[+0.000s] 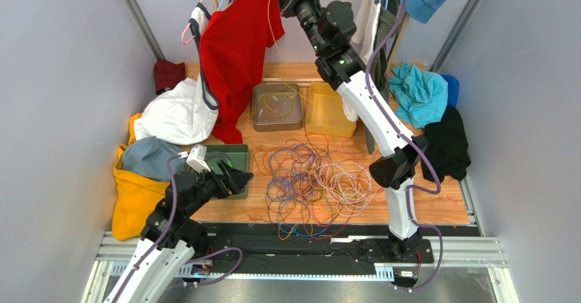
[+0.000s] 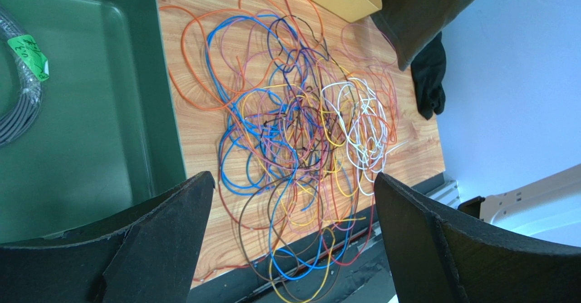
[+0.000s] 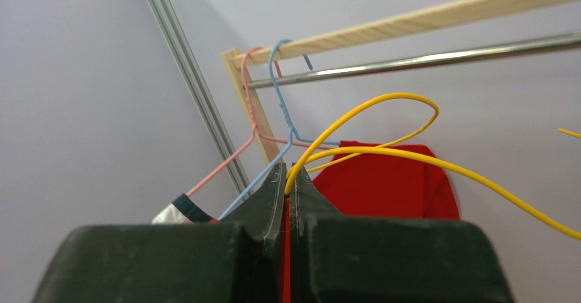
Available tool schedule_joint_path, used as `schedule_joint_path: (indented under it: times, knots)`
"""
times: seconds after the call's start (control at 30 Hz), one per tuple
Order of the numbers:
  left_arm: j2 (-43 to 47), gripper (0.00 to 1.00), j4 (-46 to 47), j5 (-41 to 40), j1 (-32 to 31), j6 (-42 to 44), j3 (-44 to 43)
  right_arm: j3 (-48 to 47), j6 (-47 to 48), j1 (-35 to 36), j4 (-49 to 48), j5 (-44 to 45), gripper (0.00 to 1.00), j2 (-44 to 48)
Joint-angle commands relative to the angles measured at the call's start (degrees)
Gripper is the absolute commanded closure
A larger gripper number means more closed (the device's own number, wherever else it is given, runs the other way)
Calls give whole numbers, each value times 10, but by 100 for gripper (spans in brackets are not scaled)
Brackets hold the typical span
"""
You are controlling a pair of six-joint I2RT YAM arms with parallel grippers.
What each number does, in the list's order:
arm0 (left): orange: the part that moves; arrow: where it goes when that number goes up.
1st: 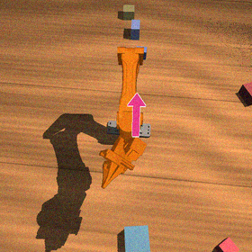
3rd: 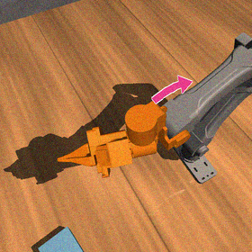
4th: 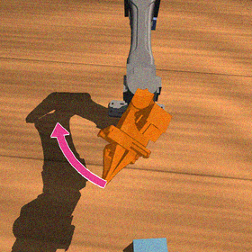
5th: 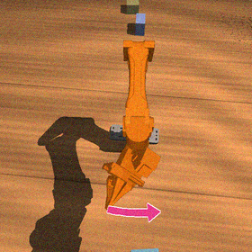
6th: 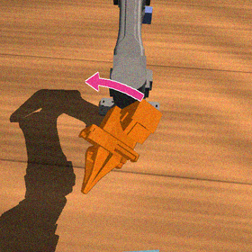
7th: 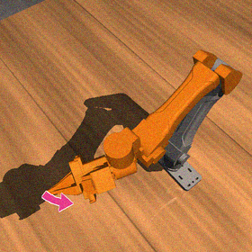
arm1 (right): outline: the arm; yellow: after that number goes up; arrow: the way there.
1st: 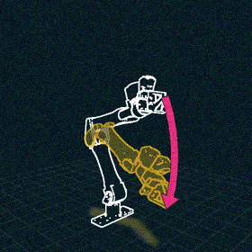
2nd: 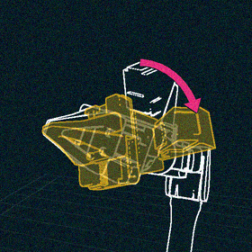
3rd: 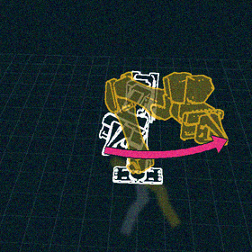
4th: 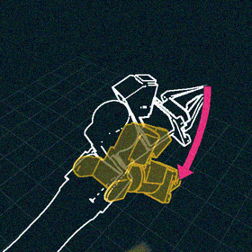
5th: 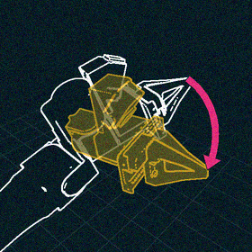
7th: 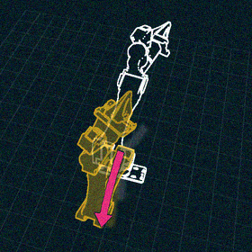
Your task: Untangle the cables
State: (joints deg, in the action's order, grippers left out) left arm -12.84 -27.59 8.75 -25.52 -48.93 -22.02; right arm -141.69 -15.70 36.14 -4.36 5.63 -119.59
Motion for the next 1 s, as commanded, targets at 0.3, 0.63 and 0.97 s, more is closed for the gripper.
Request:
schedule_joint_path:
  times: [0.3, 0.63, 0.97]
  knots:
    - [-6, 4, 31, 13, -1, 9, 0, 32, -40, -22, -88, -23, 100, -49]
    - [-21, 4, 57, 18, -1, 0, 13, -39, -86, -23, -131, -38, 100, -59]
    - [-23, 4, 65, 17, -2, -4, 15, -6, -114, -27, -153, -69, 100, -65]
